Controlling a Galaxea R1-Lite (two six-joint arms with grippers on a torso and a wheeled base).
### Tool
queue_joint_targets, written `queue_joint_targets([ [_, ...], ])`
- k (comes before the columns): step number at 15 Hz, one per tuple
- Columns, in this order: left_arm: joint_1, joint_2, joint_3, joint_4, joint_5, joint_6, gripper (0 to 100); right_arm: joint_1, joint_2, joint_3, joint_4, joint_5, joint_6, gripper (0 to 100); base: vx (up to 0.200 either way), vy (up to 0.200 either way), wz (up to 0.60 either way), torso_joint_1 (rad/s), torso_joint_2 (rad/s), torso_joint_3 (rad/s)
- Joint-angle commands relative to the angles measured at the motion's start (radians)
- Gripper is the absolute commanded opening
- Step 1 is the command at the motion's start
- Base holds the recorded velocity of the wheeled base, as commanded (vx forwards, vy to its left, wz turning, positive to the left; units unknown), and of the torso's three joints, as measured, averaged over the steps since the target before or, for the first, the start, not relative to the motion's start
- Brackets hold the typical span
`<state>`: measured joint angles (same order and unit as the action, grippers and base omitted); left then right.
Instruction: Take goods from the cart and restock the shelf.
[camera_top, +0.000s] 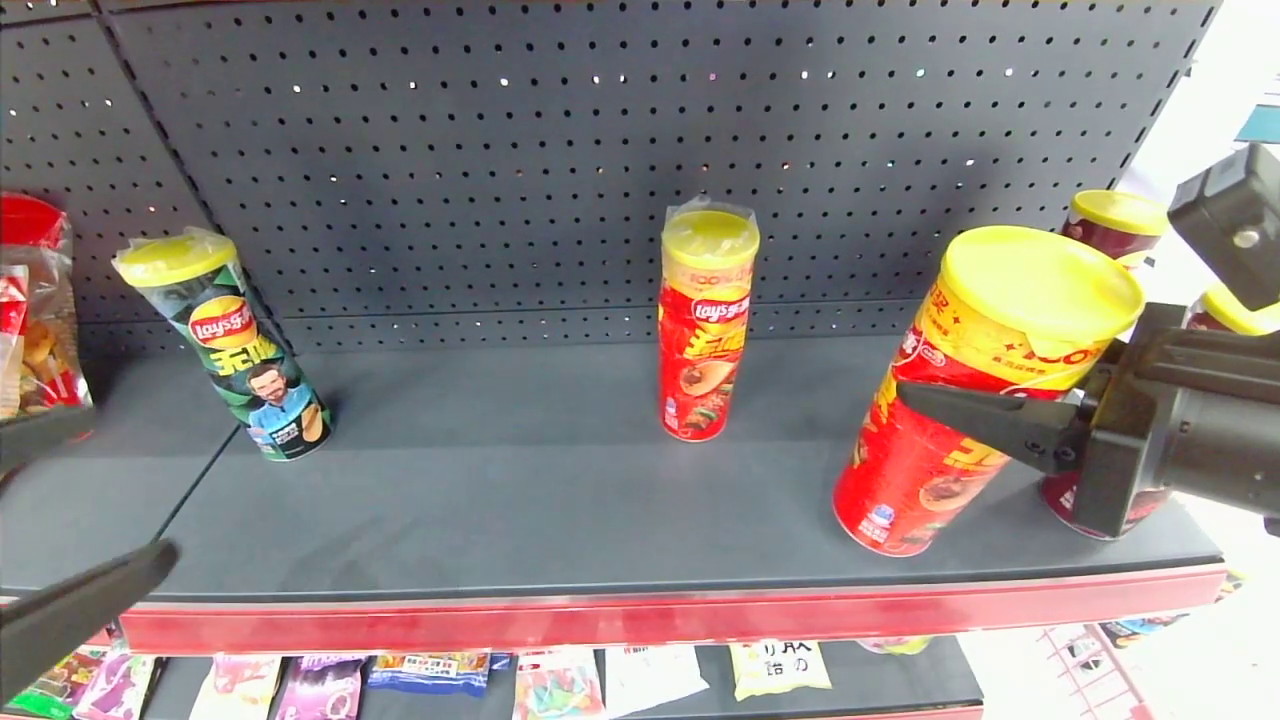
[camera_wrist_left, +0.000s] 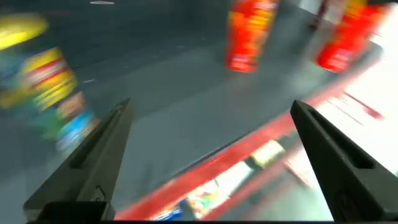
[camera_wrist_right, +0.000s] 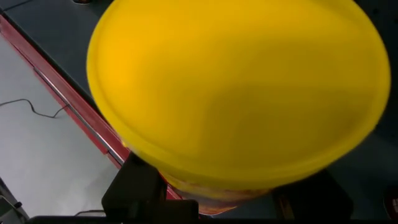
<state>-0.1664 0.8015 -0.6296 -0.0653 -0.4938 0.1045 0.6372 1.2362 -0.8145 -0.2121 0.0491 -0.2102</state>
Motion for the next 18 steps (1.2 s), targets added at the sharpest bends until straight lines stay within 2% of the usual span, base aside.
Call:
queue_joint_targets([
  [1, -0.176, 0.475, -0.177, -0.113, -0.111, 0.063, 100, -0.002, -0.003, 0.0, 0.0, 0.0, 0.0, 0, 0.0, 0.0, 0.0, 0.0, 0.0, 0.0],
  [3, -0.191, 0.605, -0.256, -0.142, -0.107, 0.072, 100, -0.005, 0.003, -0.002, 0.0, 0.0, 0.0, 0, 0.0, 0.0, 0.0, 0.0, 0.0, 0.0],
  [5, -0.22, 0.732, -0.341, -0.179, -0.086, 0.104, 100, -0.011, 0.005, 0.0, 0.0, 0.0, 0.002, 0, 0.0, 0.0, 0.0, 0.0, 0.0, 0.0],
  [8, -0.305, 0.851, -0.455, -0.183, -0.046, 0.104, 100, -0.018, 0.011, -0.002, -0.001, 0.001, 0.002, 0, 0.0, 0.0, 0.0, 0.0, 0.0, 0.0],
  [11, -0.358, 0.961, -0.582, -0.185, -0.003, 0.1, 100, -0.027, 0.012, 0.0, 0.0, 0.001, 0.002, 0, 0.0, 0.0, 0.0, 0.0, 0.0, 0.0],
  [15, -0.38, 1.098, -0.765, -0.186, 0.032, 0.101, 100, -0.033, 0.02, 0.0, -0.001, 0.001, 0.003, 0, 0.0, 0.0, 0.0, 0.0, 0.0, 0.0],
  [18, -0.384, 1.154, -0.845, -0.185, 0.043, 0.101, 100, -0.036, 0.025, 0.001, -0.001, 0.001, 0.003, 0, 0.0, 0.0, 0.0, 0.0, 0.0, 0.0],
])
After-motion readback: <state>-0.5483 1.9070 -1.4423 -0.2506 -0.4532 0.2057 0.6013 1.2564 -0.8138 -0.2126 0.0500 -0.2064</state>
